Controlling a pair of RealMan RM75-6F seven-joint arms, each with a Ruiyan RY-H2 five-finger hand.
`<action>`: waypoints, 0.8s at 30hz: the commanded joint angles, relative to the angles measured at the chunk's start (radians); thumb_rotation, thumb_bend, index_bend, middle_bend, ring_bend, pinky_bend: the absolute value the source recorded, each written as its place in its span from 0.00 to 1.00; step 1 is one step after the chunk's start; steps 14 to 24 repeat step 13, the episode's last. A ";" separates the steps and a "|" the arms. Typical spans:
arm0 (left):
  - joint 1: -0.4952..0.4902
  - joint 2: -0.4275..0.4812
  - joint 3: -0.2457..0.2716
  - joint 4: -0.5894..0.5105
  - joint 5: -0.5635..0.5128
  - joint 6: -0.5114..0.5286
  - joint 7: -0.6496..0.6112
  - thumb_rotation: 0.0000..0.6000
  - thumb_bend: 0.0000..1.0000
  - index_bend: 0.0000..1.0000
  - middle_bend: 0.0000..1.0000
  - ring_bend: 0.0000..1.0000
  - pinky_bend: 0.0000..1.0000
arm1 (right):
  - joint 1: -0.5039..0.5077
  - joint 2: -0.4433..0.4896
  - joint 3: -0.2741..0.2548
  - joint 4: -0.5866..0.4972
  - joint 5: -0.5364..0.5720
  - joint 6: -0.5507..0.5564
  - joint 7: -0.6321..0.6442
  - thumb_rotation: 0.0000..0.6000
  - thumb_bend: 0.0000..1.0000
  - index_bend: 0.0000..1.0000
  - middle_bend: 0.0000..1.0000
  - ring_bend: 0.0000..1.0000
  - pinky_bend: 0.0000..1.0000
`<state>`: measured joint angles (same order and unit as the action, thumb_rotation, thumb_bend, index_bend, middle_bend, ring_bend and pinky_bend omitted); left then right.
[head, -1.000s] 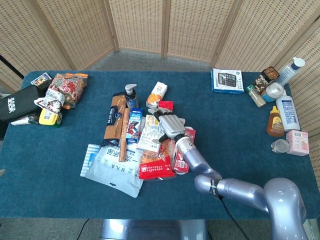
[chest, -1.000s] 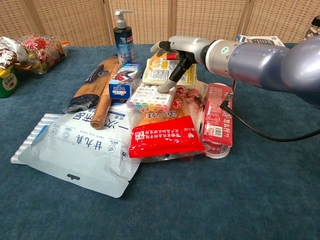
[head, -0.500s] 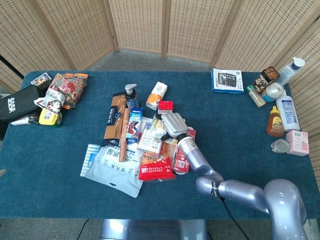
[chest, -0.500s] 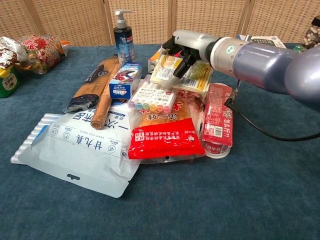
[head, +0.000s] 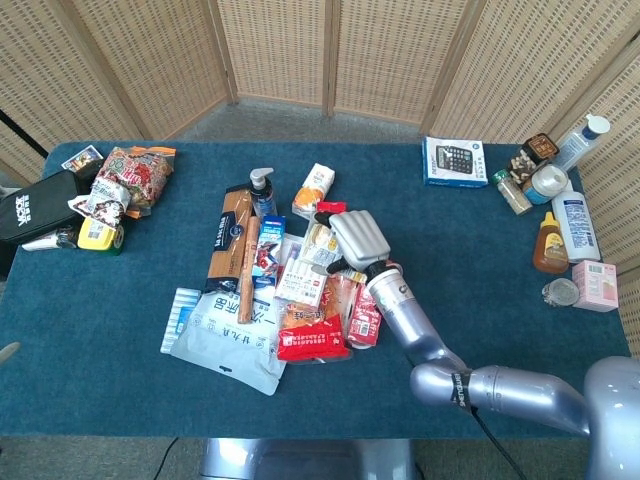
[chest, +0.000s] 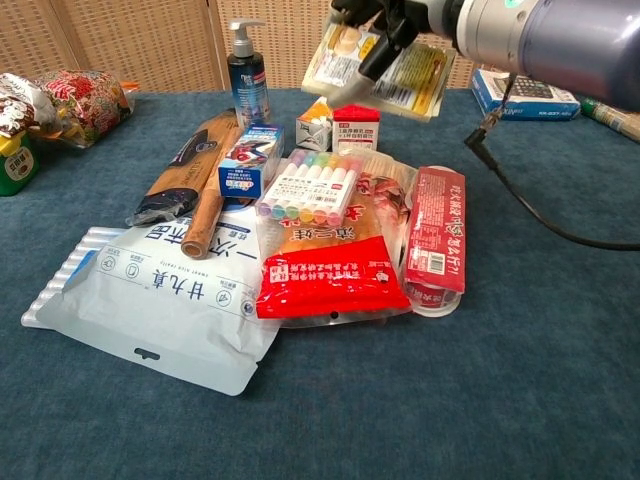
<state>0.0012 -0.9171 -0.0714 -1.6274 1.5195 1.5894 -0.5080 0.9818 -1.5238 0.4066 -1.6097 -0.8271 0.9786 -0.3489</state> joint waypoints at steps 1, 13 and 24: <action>0.001 0.002 0.006 0.001 0.011 0.002 -0.008 1.00 0.00 0.00 0.00 0.00 0.00 | 0.002 0.070 0.040 -0.114 0.061 0.062 -0.072 1.00 0.19 0.42 0.70 0.63 0.65; 0.008 0.010 0.020 0.006 0.039 0.023 -0.036 1.00 0.00 0.00 0.00 0.00 0.00 | 0.033 0.110 0.055 -0.243 0.127 0.145 -0.147 1.00 0.19 0.42 0.70 0.63 0.65; 0.008 0.010 0.020 0.006 0.039 0.023 -0.036 1.00 0.00 0.00 0.00 0.00 0.00 | 0.033 0.110 0.055 -0.243 0.127 0.145 -0.147 1.00 0.19 0.42 0.70 0.63 0.65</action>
